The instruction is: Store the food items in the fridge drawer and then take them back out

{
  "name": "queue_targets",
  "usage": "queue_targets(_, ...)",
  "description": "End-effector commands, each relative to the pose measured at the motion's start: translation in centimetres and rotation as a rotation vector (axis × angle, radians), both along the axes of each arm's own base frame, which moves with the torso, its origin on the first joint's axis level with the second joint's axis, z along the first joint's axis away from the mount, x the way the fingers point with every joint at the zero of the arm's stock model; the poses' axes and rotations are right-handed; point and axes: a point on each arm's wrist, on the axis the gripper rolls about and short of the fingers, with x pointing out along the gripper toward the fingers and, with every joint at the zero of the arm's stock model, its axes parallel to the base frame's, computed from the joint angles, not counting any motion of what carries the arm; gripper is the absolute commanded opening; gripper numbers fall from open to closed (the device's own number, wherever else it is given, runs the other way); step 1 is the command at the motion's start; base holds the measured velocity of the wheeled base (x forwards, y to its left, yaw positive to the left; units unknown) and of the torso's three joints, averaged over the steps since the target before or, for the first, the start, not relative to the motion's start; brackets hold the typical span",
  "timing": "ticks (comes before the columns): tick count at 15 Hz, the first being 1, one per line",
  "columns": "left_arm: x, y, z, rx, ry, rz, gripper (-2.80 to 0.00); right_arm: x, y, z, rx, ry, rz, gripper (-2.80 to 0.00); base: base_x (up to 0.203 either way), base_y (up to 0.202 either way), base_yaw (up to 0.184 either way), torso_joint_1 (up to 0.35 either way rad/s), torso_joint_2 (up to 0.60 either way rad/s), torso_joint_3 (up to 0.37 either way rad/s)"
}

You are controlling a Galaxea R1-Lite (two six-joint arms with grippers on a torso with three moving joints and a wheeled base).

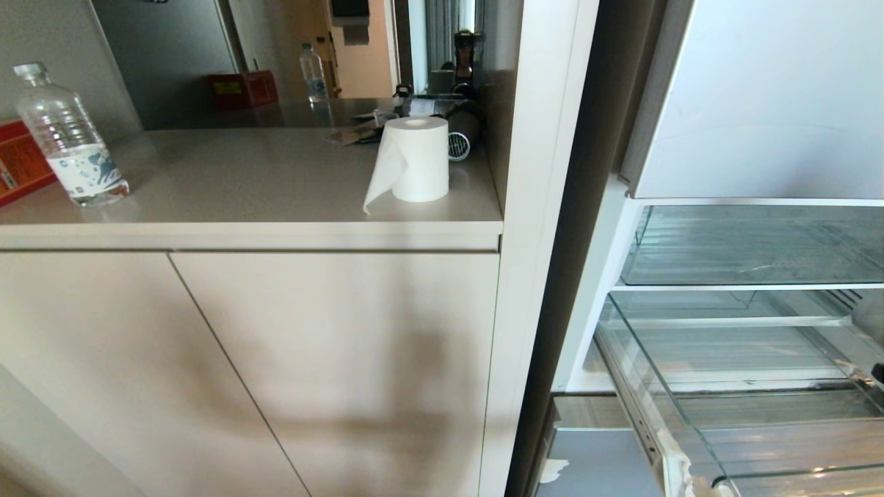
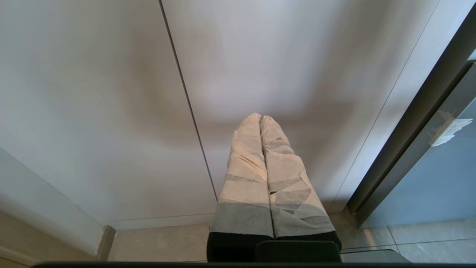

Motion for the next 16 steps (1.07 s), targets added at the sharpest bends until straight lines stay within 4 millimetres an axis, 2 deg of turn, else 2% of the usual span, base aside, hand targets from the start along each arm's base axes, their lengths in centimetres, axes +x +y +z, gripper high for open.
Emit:
queue_targets(1, 0.0, 0.0, 0.0, 0.000, 0.002, 0.000, -2.80, -1.8, -0.2, -0.8, 0.011, -0.048, 0.013, -2.80, 0.000, 0.000, 0.000, 0.000, 0.00, 0.000)
queue_targets(3, 0.0, 0.0, 0.0, 0.000, 0.003, 0.000, -2.80, -2.8, -0.4, -2.2, -0.016, -0.054, 0.017, -2.80, 0.000, 0.000, 0.000, 0.000, 0.00, 0.000)
queue_targets(4, 0.0, 0.0, 0.0, 0.000, 0.001, 0.000, -2.80, -4.0, -0.5, -3.4, -0.041, -0.082, 0.020, -2.80, 0.000, 0.000, 0.000, 0.000, 0.00, 0.000)
queue_targets(7, 0.0, 0.0, 0.0, 0.000, 0.000, -0.001, -2.80, -5.8, -0.8, -9.1, -0.188, -0.078, 0.043, -2.80, 0.000, 0.000, 0.000, 0.000, 0.00, 0.000)
queue_targets(9, 0.0, 0.0, 0.0, -0.011, 0.001, 0.001, -2.80, -6.0, -0.9, -13.0, -0.284, 0.006, 0.036, -2.80, 0.000, 0.000, 0.000, 0.000, 0.00, 0.000)
queue_targets(10, 0.0, 0.0, 0.0, -0.027, 0.000, 0.005, -2.80, -6.1, -0.9, -14.1, -0.314, 0.035, -0.006, -2.80, 0.000, 0.000, 0.000, 0.000, 0.00, 0.000)
queue_targets(14, 0.0, 0.0, 0.0, -0.046, -0.001, 0.009, -2.80, -8.0, -0.9, -14.3, -0.349, -0.194, -0.100, -2.80, 0.000, 0.000, 0.000, 0.000, 0.00, 0.000)
queue_targets(16, 0.0, 0.0, 0.0, -0.055, -0.001, 0.012, -2.80, -8.2, -0.9, -14.4, -0.332, -0.226, -0.135, -2.80, 0.000, 0.000, 0.000, 0.000, 0.00, 0.000)
